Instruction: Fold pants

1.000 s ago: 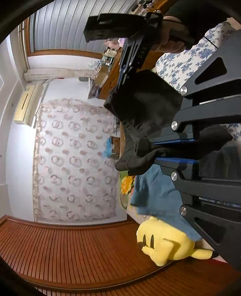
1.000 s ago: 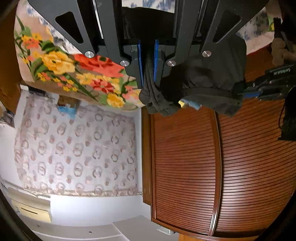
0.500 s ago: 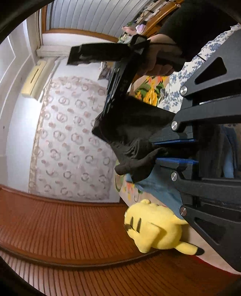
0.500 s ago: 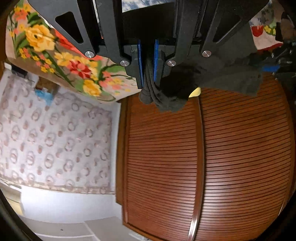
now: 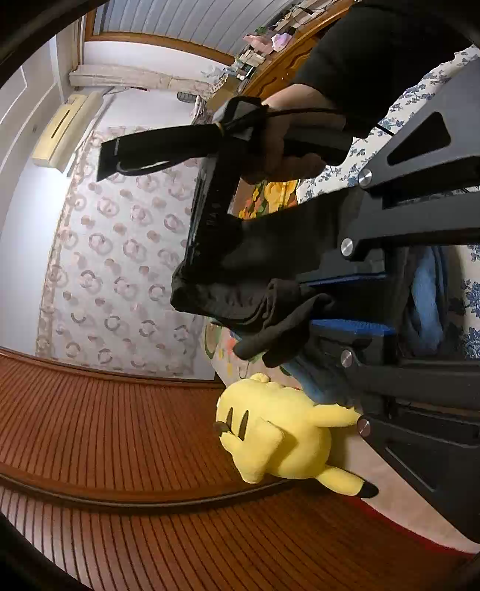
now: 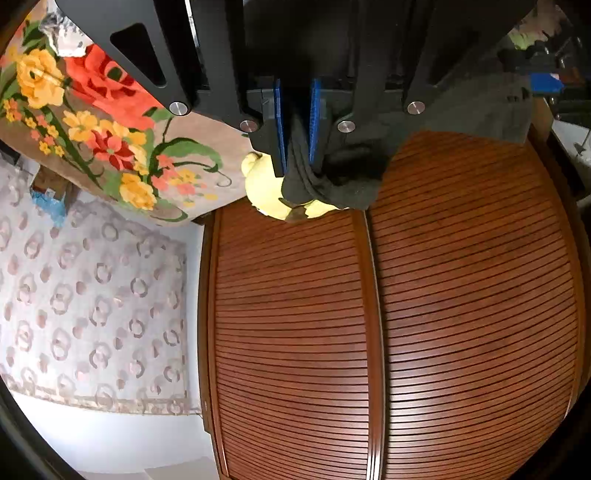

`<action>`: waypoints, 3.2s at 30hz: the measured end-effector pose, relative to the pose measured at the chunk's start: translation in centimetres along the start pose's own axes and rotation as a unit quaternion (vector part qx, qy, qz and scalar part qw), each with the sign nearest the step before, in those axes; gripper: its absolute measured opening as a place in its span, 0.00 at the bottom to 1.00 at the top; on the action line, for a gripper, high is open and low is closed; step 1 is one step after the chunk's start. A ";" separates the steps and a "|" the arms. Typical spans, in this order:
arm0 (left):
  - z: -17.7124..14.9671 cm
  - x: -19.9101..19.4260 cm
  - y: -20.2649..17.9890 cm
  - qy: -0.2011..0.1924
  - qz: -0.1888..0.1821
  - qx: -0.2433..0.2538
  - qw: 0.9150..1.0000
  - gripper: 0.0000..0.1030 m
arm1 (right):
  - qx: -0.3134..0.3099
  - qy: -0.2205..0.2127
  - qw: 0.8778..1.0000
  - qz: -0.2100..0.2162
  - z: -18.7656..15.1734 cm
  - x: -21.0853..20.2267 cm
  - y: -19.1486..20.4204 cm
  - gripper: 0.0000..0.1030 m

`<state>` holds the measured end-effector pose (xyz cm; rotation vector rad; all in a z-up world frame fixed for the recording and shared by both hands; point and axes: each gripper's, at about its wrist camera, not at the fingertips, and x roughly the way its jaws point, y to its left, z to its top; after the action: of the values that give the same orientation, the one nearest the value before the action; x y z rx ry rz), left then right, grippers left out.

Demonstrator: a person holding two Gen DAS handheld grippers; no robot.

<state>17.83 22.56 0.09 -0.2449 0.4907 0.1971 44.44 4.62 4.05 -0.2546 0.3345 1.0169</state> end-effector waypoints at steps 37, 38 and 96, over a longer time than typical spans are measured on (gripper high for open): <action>-1.0 2.2 1.3 0.030 0.058 0.028 0.997 0.50 | 0.048 0.069 0.987 -0.135 -0.9 -0.7 1.5 0.56; -0.9 2.1 1.2 0.029 0.059 0.029 0.997 0.50 | 0.050 0.066 0.988 -0.134 -1.0 -1.4 1.6 0.56; -8.8 -9.2 -13.7 0.047 -0.106 0.122 0.986 0.95 | 0.146 0.013 0.954 -0.263 -13.8 -35.7 21.6 0.70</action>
<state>9.35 5.85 -0.44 -0.0663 0.5730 -0.0826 6.51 -17.50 4.00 -0.0787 0.4094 0.4297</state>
